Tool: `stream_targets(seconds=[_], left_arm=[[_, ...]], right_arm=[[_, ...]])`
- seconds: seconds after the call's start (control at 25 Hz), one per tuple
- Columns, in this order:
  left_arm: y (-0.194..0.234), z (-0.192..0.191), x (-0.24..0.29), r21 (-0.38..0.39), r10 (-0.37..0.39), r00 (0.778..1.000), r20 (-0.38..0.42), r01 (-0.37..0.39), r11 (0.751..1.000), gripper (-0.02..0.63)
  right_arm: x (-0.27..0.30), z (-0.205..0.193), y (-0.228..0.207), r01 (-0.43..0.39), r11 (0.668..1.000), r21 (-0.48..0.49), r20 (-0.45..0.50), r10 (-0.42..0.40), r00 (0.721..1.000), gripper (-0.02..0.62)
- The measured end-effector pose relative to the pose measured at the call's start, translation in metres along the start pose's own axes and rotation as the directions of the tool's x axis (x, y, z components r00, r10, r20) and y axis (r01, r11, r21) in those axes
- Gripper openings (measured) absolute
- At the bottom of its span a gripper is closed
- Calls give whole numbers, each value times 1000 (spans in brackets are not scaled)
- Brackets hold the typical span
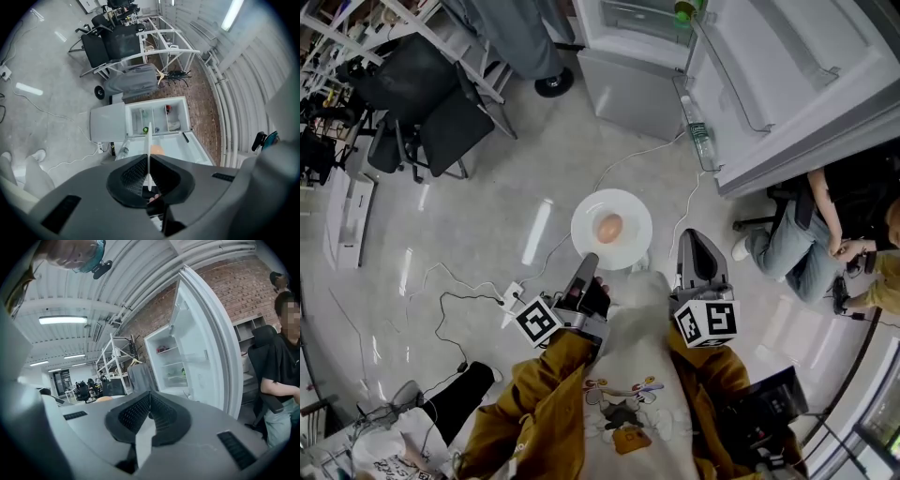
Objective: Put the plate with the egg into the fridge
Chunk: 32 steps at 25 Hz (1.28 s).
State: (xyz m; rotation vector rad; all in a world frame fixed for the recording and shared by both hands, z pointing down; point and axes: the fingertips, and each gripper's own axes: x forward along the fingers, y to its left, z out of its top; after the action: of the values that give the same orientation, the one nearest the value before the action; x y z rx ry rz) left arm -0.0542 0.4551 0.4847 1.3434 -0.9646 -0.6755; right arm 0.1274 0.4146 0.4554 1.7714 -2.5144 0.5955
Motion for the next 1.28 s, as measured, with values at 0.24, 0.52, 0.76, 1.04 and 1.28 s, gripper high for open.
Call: stream_targets(seconds=[0.24,0.52,0.76,1.04,1.28], left_arm=[[-12,13,40,-6,6,999,38,-6,1000,21],[-19,3,77,9,23,999,46,-24,1000,21],[-23,21,82,26,31,995,97,-33,999,21],[-17,43,101,16,16,990,140,-18,1000,21],[-25,63,121,11,-12,989,145,11,1000,21]], right_arm=[[30,20,-18,-33,999,-5,-4,33,999,6],[55,28,-49,-64,998,13,-14,64,998,8],[60,30,-57,-61,997,40,-8,62,998,8],[88,24,-63,-108,993,53,-43,110,993,8],[117,35,-48,-153,988,10,-43,153,987,8]])
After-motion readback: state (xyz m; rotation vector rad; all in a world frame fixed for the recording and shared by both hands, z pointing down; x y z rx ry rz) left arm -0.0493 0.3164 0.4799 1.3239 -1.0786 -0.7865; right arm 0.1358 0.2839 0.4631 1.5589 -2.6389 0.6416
